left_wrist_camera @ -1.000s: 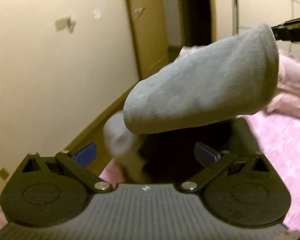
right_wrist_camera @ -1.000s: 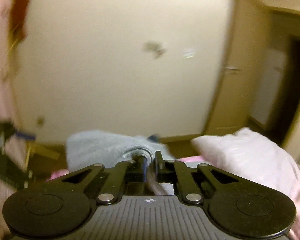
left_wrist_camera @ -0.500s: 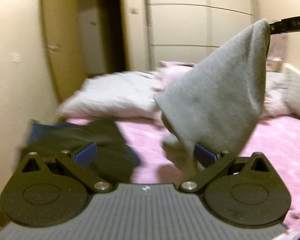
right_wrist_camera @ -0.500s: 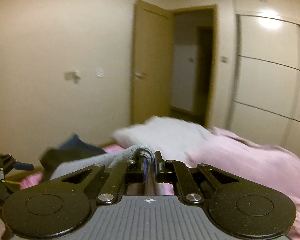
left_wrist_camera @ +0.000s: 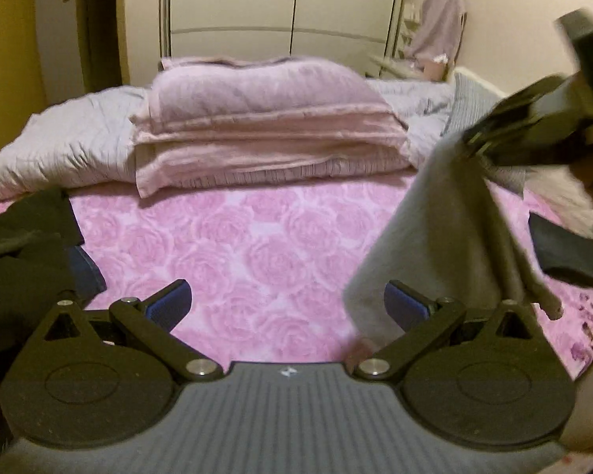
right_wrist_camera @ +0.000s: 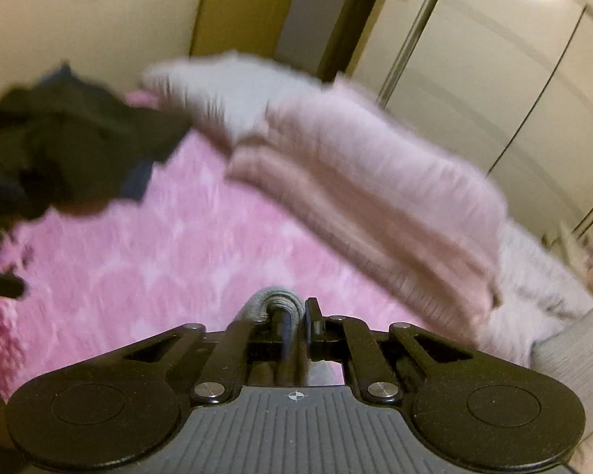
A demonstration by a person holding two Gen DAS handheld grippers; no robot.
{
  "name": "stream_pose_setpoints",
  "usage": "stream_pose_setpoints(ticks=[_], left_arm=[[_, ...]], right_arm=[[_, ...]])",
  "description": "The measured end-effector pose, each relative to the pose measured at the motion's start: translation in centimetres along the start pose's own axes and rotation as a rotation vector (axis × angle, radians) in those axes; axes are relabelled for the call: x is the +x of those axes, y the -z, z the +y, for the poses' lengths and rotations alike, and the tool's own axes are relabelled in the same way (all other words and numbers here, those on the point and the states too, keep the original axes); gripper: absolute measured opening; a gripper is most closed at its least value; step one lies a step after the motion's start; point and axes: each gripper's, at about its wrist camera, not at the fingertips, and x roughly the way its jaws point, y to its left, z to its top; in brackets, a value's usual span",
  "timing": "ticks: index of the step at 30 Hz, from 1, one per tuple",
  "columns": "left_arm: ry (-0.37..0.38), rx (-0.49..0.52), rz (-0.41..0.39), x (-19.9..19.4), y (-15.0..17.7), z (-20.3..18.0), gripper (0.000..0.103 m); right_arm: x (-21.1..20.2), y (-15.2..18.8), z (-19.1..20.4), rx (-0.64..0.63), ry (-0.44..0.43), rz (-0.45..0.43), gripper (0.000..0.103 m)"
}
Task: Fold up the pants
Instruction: 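Carry the grey sweatpants with the right gripper and drop it onto the bedspread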
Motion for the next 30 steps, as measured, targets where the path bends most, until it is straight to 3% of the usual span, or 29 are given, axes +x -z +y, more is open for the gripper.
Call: stream_pose_setpoints(ticks=[3,5,8,13,17,21,24,28,30], left_arm=[[0.001,0.04,0.032,2.2,0.4,0.0,0.102],[0.016,0.081,0.065,4.1,1.2,-0.2,0.102],[0.052,0.147,0.122,7.9,2.1,-1.5,0.102],[0.137,0.274,0.182,12.8,4.0,-6.6,0.102],[0.184,0.37,0.222,16.3,6.1,-11.6,0.094],[0.162,0.398,0.267,19.1,8.3,-15.7,0.093],[0.14,0.371,0.31,20.8,9.7,-18.2,0.093],[0.094,0.374,0.347,22.7,11.7,-21.2,0.093],[0.081,0.386,0.346,23.0,12.3,-22.2,0.093]], right_arm=[[4.2,1.7,-0.9,0.1,-0.061,0.033,0.018],[4.9,4.1,-2.7,0.182,-0.011,0.027,0.042],[3.3,9.1,-4.6,0.271,0.06,0.069,0.05],[0.6,19.7,-6.4,0.33,0.165,0.236,0.059],[-0.7,25.8,-5.6,0.243,0.15,0.322,0.073],[2.6,31.3,-3.8,0.059,0.096,0.34,0.073],[4.6,34.6,-4.2,-0.027,0.116,0.332,0.073],[7.2,39.0,-5.4,-0.131,0.094,0.32,0.073],[7.6,40.1,-6.6,-0.126,0.05,0.276,0.071]])
